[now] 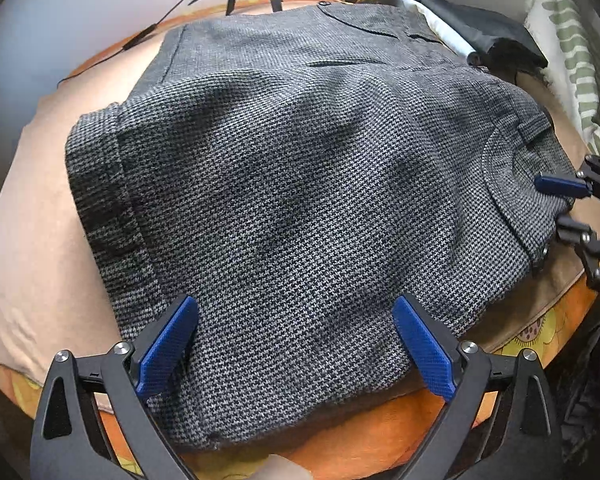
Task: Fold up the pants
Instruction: 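Grasp the shorts' waistband with the right tool while the left tool grasps the hem, then lift the shorts with both tools and fold them over onto themselves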
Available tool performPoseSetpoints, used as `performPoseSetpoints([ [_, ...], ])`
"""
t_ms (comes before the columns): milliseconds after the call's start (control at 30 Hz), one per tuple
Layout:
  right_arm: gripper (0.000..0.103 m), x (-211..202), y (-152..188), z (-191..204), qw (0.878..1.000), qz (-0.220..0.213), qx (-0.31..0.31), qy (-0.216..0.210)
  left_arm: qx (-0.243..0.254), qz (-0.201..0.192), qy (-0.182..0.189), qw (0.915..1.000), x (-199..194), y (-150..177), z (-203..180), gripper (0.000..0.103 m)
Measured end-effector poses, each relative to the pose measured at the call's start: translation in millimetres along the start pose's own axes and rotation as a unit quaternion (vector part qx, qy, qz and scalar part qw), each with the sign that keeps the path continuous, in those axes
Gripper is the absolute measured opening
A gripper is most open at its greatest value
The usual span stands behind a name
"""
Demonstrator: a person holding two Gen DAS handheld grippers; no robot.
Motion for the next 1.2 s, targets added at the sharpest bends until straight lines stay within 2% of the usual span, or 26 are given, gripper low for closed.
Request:
performPoseSetpoints([
  [233, 0.027, -1.6, -11.9, -4.8, 1.0, -0.01, 0.015, 0.007, 0.013, 0.006, 0.014, 0.9998, 2.7, -3.2, 0.5, 0.103],
  [433, 0.024, -0.6, -21.9, -10.1, 1.0, -0.018, 0.02, 0.014, 0.035, 0.031, 0.042, 0.998, -1.6, -0.2, -1.3, 0.102],
  [633, 0.02, 3.1, -29.8, -15.0, 0.999, -0.024, 0.023, 0.02, 0.066, 0.004, 0.045, 0.9968, -28.8, 9.1, -4.8, 0.1],
  [733, 0.019, 6.1, -33.6, -19.5, 0.999, -0.023, 0.033, 0.02, 0.068, -0.004, 0.056, 0.9961, -39.2, 15.9, -7.6, 0.091],
  [900, 0.016, 9.4, -41.4, -25.4, 0.998, -0.024, 0.042, 0.029, 0.09, 0.002, 0.053, 0.9945, -44.2, 30.0, -16.3, 0.082],
  [967, 0.016, 9.9, -44.7, -26.9, 0.998, -0.025, 0.046, 0.03, 0.1, 0.009, 0.043, 0.9941, -38.8, 29.7, -19.6, 0.076],
  [1100, 0.016, 8.8, -48.6, -28.1, 0.998, -0.029, 0.048, 0.031, 0.106, 0.017, 0.013, 0.9942, -32.5, 31.6, -13.3, 0.055],
  [1200, 0.016, 7.4, -47.9, -29.0, 0.998, -0.03, 0.051, 0.029, 0.104, 0.01, -0.014, 0.9944, -33.1, 32.1, -6.0, 0.047],
])
Point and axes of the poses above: each gripper's, at about its wrist camera, not at the fingertips, and x roughly the way its jaws point, z to its left, y to its underside, the point moved 9 cm from there along x, roughly the way its jaws point, and after that the axes turned 14 degrees about y, right-handed, at the moved point
